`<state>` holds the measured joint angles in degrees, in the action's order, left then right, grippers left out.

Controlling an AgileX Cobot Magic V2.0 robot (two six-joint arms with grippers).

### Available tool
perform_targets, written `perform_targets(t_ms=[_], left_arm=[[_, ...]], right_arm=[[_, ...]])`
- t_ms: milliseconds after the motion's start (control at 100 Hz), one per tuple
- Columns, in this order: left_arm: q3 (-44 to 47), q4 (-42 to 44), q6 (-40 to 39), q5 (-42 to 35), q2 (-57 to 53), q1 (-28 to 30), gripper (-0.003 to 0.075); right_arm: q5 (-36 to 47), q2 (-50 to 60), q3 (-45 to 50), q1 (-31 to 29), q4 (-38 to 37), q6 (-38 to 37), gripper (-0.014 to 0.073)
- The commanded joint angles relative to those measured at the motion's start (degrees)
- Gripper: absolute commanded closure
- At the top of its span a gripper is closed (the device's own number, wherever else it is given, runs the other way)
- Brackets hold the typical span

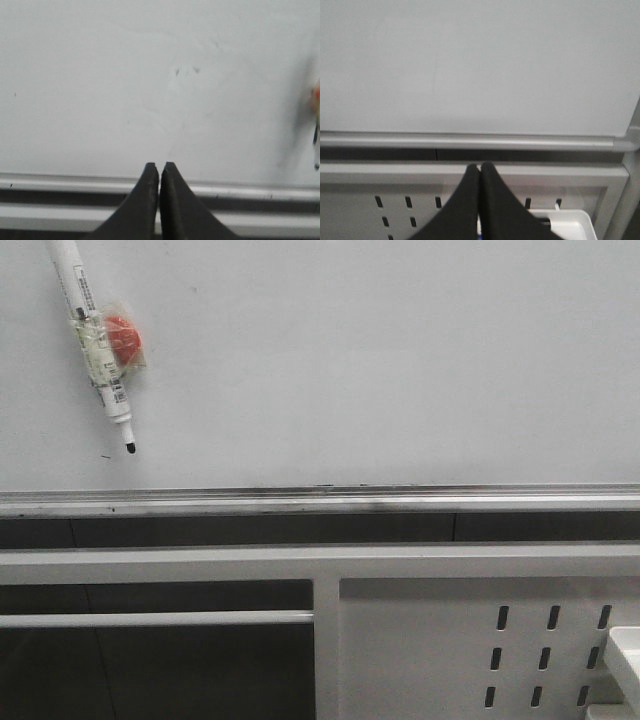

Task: Write number 1 on whiteboard

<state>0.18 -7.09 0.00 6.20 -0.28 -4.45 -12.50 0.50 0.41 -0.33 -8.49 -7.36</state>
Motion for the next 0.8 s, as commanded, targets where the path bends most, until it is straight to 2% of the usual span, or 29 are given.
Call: perform_targets(t_ms=[0, 130, 220, 270, 310, 390, 440, 520, 640, 700, 790], left_arm=[[2.01, -4.73, -0.43, -10.14, -1.28, -0.50, 0.0740], [2.01, -4.73, -0.43, -13.29, -1.28, -0.50, 0.0740], [0.76, -3.70, 0.00, -9.29, -1.15, -0.50, 0.0740], [-1.58, -2.74, 0.00, -3.48, -0.65, -0.50, 0.0740], [-4.36, -2.64, 0.00, 0.68, 0.41, -0.50, 0.0740], [-10.19, -3.01, -0.31, 4.07, 3.78, -0.50, 0.0740], [-13.79, -4.73, -0.31, 4.50, 6.28, -0.50, 0.0740], [-18.18, -6.31, -0.31, 0.87, 9.98, -0.50, 0.0740], [-19.60, -6.30, 0.00, -15.09, 13.71, -0.50, 0.0740], [-19.60, -5.46, 0.00, -17.90, 15.52, -0.50, 0.0739], [-20.12, 0.67, 0.00, -15.54, 18.00, -0.83, 0.0713]], right_arm=[[11.63, 1.21, 0.85, -0.27, -0.18, 0.28, 0.0663], [23.74, 1.21, 0.85, -0.27, 0.44, 0.15, 0.0663], [27.77, 1.21, 0.41, -0.27, 5.14, -2.63, 0.0663], [23.80, 1.21, -1.39, -0.27, 8.16, -7.71, 0.0663], [17.12, 0.96, -4.19, -0.27, 8.49, -11.66, 0.0663], [2.22, -0.94, -11.28, 0.40, 8.49, -11.98, 0.0663], [-4.14, -3.07, -15.73, 0.63, 8.49, -11.85, 0.0663], [-7.60, -7.01, -21.00, 0.76, 8.49, -11.85, 0.0663], [0.53, -10.69, -23.06, 0.76, 8.49, -11.85, 0.0663], [3.33, -11.67, -23.06, 0.76, 8.49, -11.85, 0.0663], [3.86, -13.56, -23.43, 0.76, 8.49, -11.85, 0.0663]])
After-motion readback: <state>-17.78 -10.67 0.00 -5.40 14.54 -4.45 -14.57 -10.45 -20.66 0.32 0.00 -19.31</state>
